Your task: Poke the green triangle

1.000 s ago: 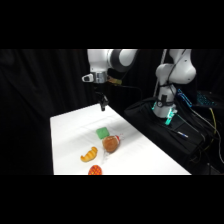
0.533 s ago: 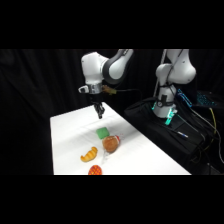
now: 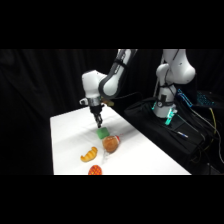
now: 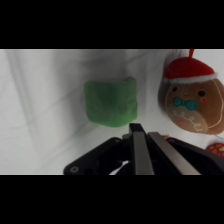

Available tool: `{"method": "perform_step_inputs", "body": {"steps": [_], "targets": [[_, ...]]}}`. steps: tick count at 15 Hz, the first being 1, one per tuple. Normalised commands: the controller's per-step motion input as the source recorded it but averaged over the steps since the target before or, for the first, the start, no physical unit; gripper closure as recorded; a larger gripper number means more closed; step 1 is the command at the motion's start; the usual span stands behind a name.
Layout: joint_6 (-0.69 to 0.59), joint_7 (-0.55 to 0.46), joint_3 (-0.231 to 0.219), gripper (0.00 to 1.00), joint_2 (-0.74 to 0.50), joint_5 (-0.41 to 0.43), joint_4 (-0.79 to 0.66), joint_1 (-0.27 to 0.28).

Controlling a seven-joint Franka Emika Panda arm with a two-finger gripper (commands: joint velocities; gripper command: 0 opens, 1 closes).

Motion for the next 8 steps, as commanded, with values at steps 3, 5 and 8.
{"method": "perform_step_inputs", "body": {"steps": [3,5,8], "targets": [[0.24,-0.07,0.154,0.96,0.28,0.162,0.13,-0.178],[0.19,-0.02,0.133,0.95,0.28,0.109,0.14,-0.165],[0.14,0.03,0.104,0.97,0.28,0.055,0.16,-0.125]]}}
